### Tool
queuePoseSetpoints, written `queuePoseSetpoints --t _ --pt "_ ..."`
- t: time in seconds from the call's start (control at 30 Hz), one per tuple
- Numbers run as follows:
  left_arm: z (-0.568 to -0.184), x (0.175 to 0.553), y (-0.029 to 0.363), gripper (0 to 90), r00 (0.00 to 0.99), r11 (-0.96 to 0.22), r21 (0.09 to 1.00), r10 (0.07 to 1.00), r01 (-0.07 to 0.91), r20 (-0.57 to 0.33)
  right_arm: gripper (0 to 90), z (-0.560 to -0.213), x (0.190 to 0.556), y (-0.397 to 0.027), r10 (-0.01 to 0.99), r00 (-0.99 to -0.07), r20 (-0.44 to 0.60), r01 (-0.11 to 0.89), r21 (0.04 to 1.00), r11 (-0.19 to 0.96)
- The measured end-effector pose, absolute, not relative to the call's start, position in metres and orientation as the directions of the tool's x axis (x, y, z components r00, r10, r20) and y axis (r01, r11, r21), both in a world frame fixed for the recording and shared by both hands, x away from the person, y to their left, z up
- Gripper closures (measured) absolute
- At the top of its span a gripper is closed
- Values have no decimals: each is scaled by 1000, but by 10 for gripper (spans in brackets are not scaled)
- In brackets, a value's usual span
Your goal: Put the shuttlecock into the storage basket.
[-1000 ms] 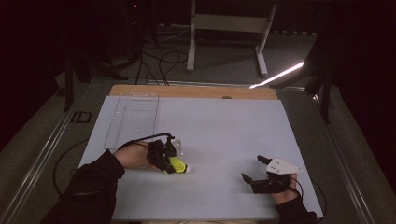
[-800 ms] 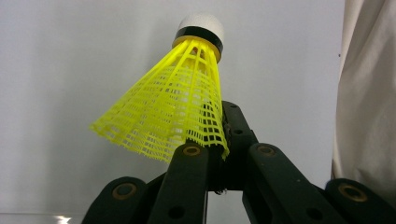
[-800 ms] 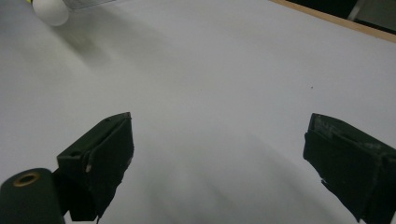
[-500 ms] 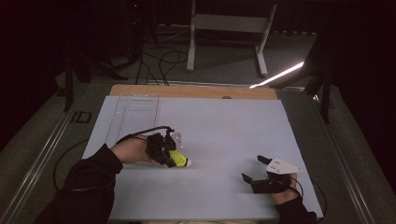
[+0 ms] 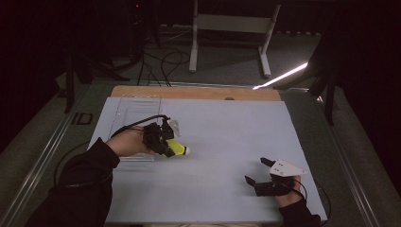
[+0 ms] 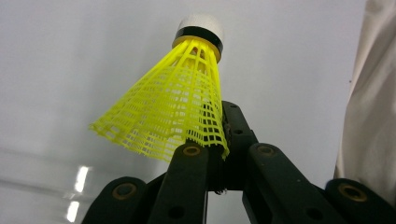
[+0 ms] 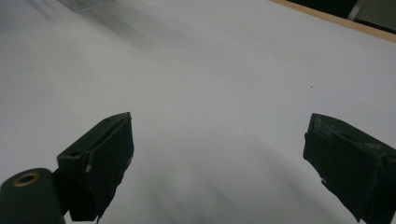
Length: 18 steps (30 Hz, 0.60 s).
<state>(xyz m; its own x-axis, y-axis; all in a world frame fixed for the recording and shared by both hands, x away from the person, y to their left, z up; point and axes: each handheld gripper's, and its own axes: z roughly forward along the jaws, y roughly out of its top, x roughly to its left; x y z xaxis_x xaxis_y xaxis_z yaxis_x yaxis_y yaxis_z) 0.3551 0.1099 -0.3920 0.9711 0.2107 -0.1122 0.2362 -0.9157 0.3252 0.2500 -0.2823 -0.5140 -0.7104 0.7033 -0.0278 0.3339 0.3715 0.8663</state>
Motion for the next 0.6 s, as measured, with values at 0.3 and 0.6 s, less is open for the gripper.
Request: queuePoseSetpoints --t 0.3,0.6 --pt "-375 367 125 897 949 -883 349 308 313 -69 87 -515 250 -282 704 -710 -29 336 864 374" --pt "-363 377 139 897 912 -844 368 409 390 -30 86 -515 250 -282 703 -710 -30 336 864 376"
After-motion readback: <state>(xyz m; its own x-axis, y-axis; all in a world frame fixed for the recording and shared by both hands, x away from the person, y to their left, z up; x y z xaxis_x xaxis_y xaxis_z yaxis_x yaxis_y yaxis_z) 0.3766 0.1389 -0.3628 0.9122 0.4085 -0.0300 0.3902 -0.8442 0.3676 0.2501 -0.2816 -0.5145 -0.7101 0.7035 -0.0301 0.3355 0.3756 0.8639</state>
